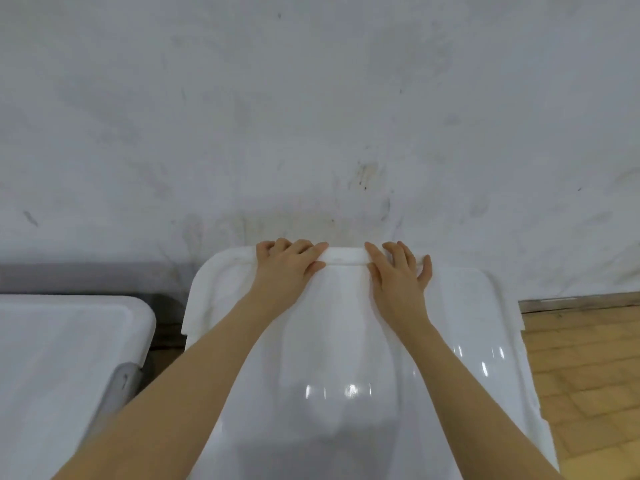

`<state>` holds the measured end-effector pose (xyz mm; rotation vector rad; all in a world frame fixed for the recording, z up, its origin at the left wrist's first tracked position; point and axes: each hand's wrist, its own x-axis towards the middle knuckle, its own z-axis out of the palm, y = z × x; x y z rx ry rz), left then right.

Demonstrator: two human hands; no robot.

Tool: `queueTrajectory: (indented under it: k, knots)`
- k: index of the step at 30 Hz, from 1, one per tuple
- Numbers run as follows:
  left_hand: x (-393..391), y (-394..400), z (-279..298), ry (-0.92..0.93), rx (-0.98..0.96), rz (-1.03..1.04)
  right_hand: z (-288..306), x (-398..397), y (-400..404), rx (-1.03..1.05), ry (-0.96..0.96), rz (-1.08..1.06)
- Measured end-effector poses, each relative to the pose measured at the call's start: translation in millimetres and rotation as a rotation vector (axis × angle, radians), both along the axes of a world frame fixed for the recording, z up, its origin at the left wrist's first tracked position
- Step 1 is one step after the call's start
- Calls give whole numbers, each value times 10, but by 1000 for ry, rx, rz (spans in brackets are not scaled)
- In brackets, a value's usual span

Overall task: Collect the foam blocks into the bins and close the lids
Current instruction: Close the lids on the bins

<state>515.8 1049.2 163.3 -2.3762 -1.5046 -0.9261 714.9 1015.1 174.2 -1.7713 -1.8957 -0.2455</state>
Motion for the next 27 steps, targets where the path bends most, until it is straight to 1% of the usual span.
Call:
queueTrajectory:
  k: [2,6,9,11,14,16,18,22,24,26,27]
  knots:
    - [72,30,-297,2,-54,15,-229,15,14,-85,14,4]
    - [203,49,-794,-9,-156,61,-678,-24,-126,-365,-51,16]
    - [271,103,-938,-88,-209,76,-945,-41,-292,-457,-49,2]
    - [283,135,-973,-97,-245,101,-1061,-72,-344,-535,-51,-9]
    - [294,90,-975,30,-419,203,-1160,-124,-348,-658,-81,-15]
    - [286,-26,-980,113,-485,251,-1187,-129,-309,-677,-79,-28]
    - [266,-217,-975,154,-566,284,-1210,-133,-277,-686,-79,-52]
    - [143,-612,-1070,172,-762,333,-1264,-173,-295,-676,-138,-85]
    - [56,-735,-1132,176,-779,311,-1249,-201,-315,-663,-129,-88]
    - [-41,-824,-1124,139,-742,310,-1216,-260,-385,-649,-85,-86]
    - [-98,-860,-1102,112,-703,348,-1203,-308,-451,-635,-58,-78]
